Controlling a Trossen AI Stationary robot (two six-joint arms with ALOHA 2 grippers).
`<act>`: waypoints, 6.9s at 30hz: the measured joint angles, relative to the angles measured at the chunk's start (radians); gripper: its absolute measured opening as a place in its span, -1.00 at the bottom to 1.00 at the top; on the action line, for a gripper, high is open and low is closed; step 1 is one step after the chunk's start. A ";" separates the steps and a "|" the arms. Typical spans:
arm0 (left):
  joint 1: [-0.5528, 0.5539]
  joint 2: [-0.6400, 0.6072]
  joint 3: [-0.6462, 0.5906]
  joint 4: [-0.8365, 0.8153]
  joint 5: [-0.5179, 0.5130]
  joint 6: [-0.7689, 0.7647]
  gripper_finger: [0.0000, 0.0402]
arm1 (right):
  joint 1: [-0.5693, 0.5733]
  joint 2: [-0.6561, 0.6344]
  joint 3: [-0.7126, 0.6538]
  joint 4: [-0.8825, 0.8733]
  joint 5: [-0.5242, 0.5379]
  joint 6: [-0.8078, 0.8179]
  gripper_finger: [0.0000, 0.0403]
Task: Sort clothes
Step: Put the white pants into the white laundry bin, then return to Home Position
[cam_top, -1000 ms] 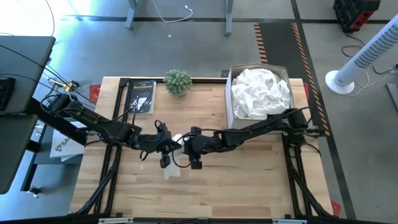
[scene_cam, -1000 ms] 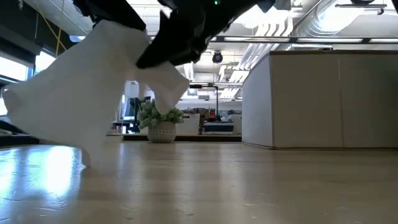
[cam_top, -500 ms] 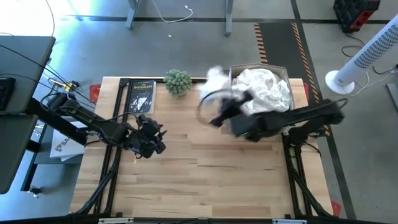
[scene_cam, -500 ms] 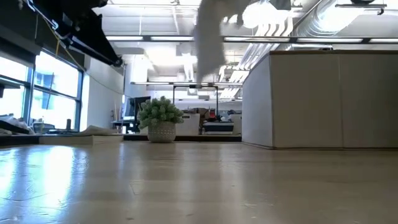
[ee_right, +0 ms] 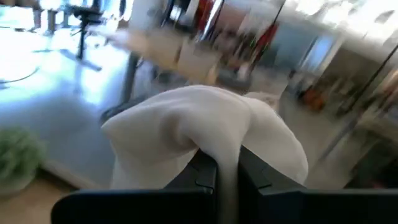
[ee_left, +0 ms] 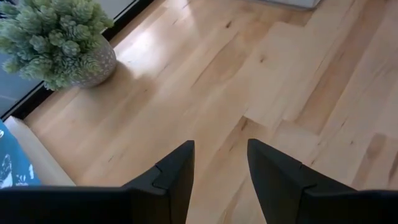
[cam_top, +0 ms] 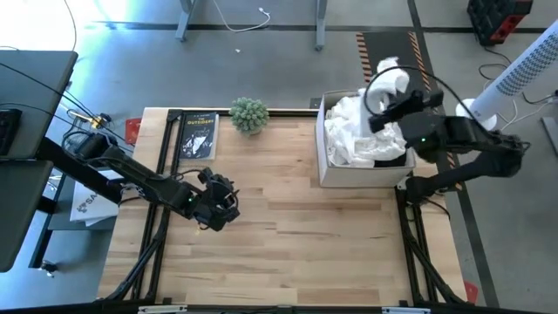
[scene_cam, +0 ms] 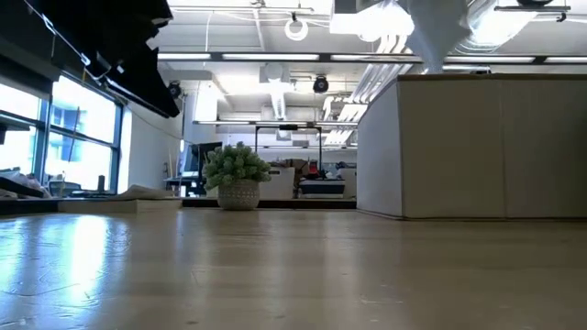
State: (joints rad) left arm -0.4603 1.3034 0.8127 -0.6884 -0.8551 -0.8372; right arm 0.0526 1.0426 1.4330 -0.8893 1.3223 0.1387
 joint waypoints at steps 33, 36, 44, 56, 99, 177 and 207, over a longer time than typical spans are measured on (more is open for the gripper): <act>-0.001 0.040 0.000 0.005 0.030 0.000 -0.27 | -0.494 -0.060 -0.283 -0.328 -0.977 0.497 -0.16; -0.001 0.040 0.000 0.006 0.031 0.000 -0.27 | -0.467 -0.093 -0.293 -0.210 -0.782 0.430 -0.16; -0.002 0.040 0.000 0.005 0.016 0.000 -0.27 | -0.548 -0.115 -0.684 0.344 -0.635 0.327 -0.16; -0.014 0.040 0.000 0.007 0.009 -0.001 -0.27 | -0.708 0.015 -1.074 0.922 -0.724 0.439 -0.16; -0.283 -0.551 -0.157 -0.208 -0.485 -0.260 -0.27 | 0.113 -0.725 -1.338 1.291 -1.402 0.085 -0.16; 0.588 -1.301 -0.802 0.740 0.635 0.683 -1.00 | 0.124 -0.916 -1.424 0.922 -1.202 0.510 -0.16; 0.593 -1.300 -0.802 0.737 0.633 0.683 -1.00 | 0.118 -1.016 -1.424 0.943 -1.071 -0.205 -0.16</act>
State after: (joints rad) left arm 0.1329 0.0036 0.0109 0.0483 -0.2218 -0.1539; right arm 0.1711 0.0265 0.0090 0.0539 0.2517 -0.0659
